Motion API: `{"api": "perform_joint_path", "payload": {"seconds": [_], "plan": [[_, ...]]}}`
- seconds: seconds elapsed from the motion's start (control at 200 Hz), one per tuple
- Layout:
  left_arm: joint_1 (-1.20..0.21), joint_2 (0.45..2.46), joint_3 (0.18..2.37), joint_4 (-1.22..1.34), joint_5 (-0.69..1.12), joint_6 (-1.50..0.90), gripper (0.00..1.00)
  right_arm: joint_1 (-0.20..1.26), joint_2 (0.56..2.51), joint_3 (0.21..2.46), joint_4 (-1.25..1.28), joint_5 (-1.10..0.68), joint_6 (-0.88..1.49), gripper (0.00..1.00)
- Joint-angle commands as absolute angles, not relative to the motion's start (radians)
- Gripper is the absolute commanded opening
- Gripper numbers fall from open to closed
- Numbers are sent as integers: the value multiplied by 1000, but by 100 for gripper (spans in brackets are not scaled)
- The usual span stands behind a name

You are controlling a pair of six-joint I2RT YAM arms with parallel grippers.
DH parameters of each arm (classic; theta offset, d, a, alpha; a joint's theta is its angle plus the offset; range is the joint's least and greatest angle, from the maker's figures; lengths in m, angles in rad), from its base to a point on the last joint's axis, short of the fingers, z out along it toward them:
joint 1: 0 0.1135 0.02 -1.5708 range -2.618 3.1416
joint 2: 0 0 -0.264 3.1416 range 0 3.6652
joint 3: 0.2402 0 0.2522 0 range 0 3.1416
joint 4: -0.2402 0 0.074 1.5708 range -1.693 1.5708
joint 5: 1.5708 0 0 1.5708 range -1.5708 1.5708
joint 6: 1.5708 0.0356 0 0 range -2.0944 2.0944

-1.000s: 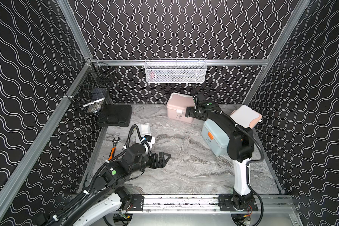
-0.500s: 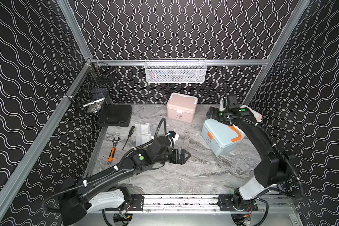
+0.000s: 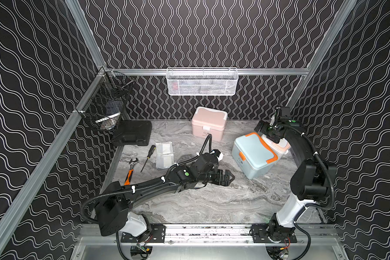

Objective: Open first aid kits and take out gauze
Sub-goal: Move the first aid kit to the center of the board.

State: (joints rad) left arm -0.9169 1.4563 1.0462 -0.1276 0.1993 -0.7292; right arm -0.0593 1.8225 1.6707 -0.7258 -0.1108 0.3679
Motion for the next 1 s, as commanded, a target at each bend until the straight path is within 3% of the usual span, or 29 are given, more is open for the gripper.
{"api": "perform_joint_path", "payload": {"seconds": [0.0,0.265,0.766,0.996], "plan": [[-917,1452,1054,-123,194,-709,99,-60,1841,1668,-815,-193,359,100],[-917,1377,1014,-161,152,-706,99,-34,1780,1552,-799,-256,390,100],[-907,1177,905,-245,32,-681,99,213,1569,1346,-772,-269,453,100],[-793,1198,915,-230,148,-676,99,203,1584,1390,-753,-217,439,100]]}}
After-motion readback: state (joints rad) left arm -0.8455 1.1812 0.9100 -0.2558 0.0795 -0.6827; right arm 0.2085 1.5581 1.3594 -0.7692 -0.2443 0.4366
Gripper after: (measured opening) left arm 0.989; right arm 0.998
